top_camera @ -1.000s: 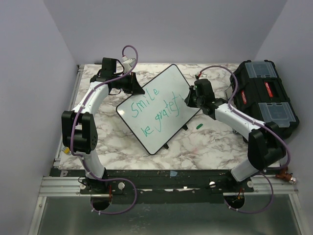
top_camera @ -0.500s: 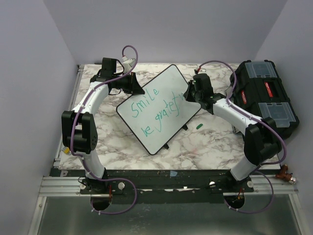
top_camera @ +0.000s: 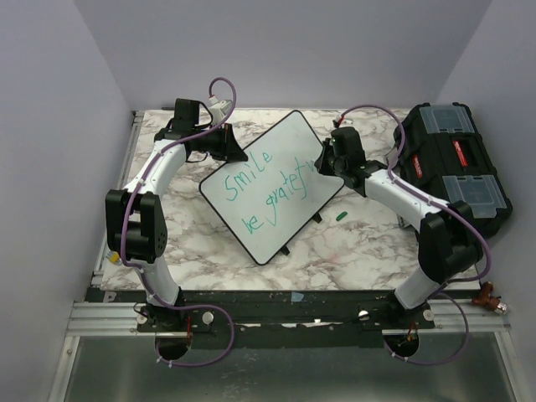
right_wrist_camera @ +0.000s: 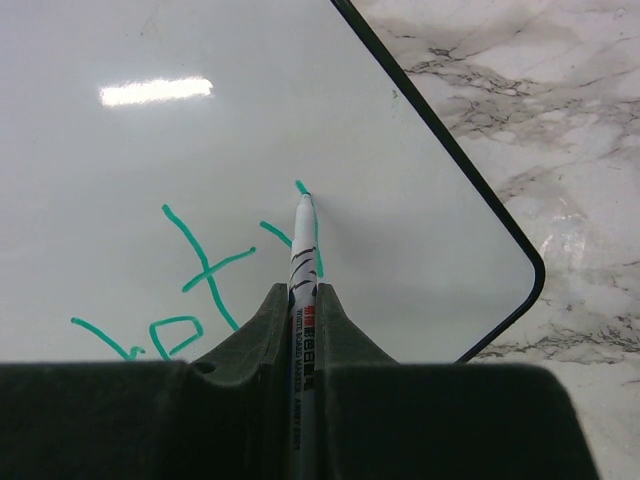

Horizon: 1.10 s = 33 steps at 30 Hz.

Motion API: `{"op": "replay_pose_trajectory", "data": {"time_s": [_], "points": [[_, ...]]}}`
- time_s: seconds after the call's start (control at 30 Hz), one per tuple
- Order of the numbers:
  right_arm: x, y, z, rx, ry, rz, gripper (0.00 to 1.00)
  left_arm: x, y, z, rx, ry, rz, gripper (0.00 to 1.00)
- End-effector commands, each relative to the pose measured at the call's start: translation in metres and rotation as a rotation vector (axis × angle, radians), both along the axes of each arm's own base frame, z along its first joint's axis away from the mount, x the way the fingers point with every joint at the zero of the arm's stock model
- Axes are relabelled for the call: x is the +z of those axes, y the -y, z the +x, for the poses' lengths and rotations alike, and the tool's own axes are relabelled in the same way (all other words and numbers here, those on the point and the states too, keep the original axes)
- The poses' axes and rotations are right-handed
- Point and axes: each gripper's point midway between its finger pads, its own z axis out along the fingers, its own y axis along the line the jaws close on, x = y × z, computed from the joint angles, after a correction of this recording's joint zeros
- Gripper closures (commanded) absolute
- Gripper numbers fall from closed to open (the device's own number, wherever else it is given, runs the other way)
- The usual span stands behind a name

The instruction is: Write a sentence on the whiteboard

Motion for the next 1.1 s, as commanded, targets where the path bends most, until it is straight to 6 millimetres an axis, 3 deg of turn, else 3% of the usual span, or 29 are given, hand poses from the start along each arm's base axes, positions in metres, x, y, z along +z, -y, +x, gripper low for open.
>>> {"op": "replay_pose_trajectory", "data": {"time_s": [0.0,0.3,0.6,0.83,1.07], "points": [[-0.023,0.002,-0.021,0.035,-0.082,-0.016,0.99,0.013,-0.003,0.009,-0.031,0.168,0.055,1.0],[-0.03,0.008,-0.033,0.033,-0.107,-0.032,0.99,0.014,-0.003,0.009,-0.031,0.171,0.055,1.0],[-0.02,0.021,-0.032,-0.012,-0.08,-0.075,0.99,0.014,-0.003,0.009,-0.032,0.171,0.054,1.0],[0.012,0.029,-0.018,-0.062,-0.011,-0.099,0.99,0.013,-0.003,0.009,-0.031,0.167,0.055,1.0],[0.044,0.023,-0.002,-0.074,0.057,-0.072,0.99,0.014,-0.003,0.009,-0.031,0.168,0.055,1.0]]}}
